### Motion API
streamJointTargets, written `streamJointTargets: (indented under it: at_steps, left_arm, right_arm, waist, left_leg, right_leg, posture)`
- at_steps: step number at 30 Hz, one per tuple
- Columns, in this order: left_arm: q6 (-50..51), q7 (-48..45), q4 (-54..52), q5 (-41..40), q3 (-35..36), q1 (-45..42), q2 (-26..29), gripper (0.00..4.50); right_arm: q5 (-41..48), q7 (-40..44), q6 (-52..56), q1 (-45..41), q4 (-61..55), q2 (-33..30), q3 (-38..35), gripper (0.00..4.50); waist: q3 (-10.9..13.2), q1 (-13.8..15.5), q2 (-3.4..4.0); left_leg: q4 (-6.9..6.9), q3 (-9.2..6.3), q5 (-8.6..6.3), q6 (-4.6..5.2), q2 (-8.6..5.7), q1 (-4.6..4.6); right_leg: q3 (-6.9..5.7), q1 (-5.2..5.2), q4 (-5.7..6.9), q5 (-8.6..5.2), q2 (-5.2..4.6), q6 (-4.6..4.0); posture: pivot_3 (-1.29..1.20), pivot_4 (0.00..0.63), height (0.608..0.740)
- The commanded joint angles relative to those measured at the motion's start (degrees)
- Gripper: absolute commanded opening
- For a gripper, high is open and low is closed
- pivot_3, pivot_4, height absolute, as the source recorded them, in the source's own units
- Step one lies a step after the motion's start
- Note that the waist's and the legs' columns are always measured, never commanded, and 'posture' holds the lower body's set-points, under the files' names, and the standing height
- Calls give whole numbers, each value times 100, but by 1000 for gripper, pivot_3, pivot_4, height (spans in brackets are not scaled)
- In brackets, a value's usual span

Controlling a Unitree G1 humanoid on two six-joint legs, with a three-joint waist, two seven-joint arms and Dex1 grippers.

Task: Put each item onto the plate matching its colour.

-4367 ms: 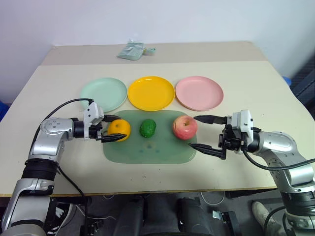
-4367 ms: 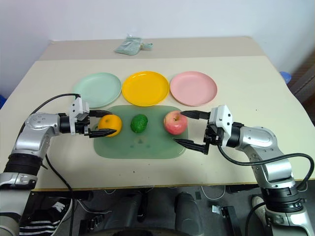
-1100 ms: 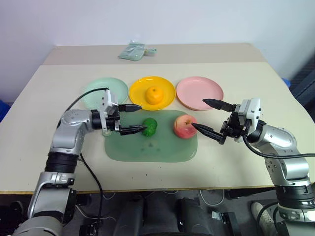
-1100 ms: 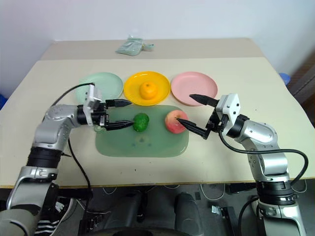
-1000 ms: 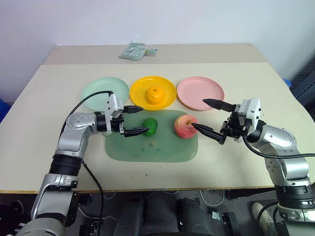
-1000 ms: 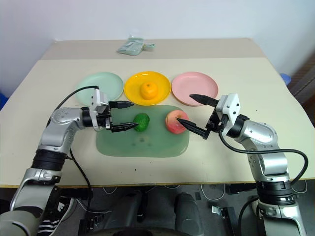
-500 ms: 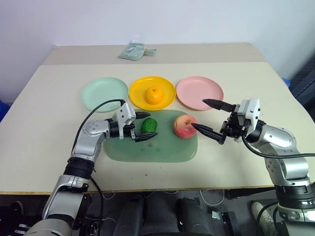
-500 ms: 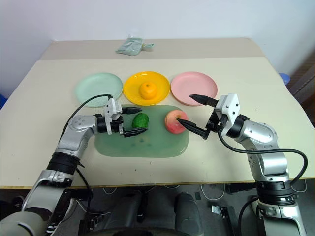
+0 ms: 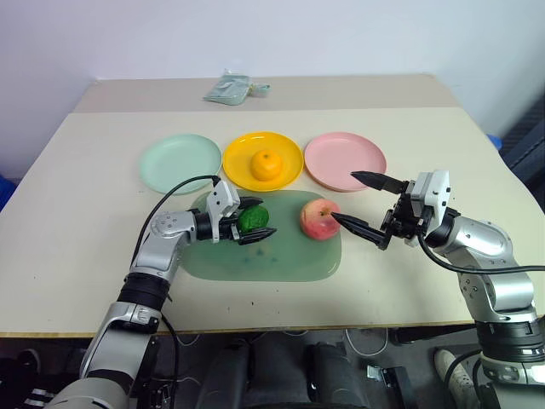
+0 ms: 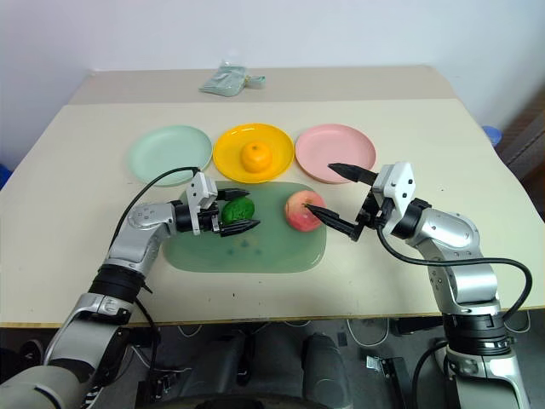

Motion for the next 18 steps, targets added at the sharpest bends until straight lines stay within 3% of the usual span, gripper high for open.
streamJointTargets:
  at_steps: [1,8,18]
  left_arm:
    - [-214,-69,-113,48,-70,-44,14,2317]
    - [-117,50,-231,-182,178,-143,19,2222]
    - [373,440,-41,-696,1218,-780,758,2222]
  right_arm:
    - [17,-17,-55,-48,-168,-61,-82,4500]
    - [29,-1,-42,-50,-174,-78,-91,4500]
    - [32,25,-44,-137,-129,-15,-10,4500]
  waist:
    - [0,0,0]
    - [0,-2,0]
    - [1,-7,-1]
  left_leg:
    - [0,0,0,0,0,0]
    - [0,-1,0,0,0,0]
    - [-2,-2,0,0,0,-1]
  right_leg:
    - [0,0,0,-1,0,-1]
    - [0,0,0,-1,0,-2]
    - [0,-2,-1,4,2,8]
  posture:
    - [0,150,740]
    - [0,150,740]
    - [0,150,740]
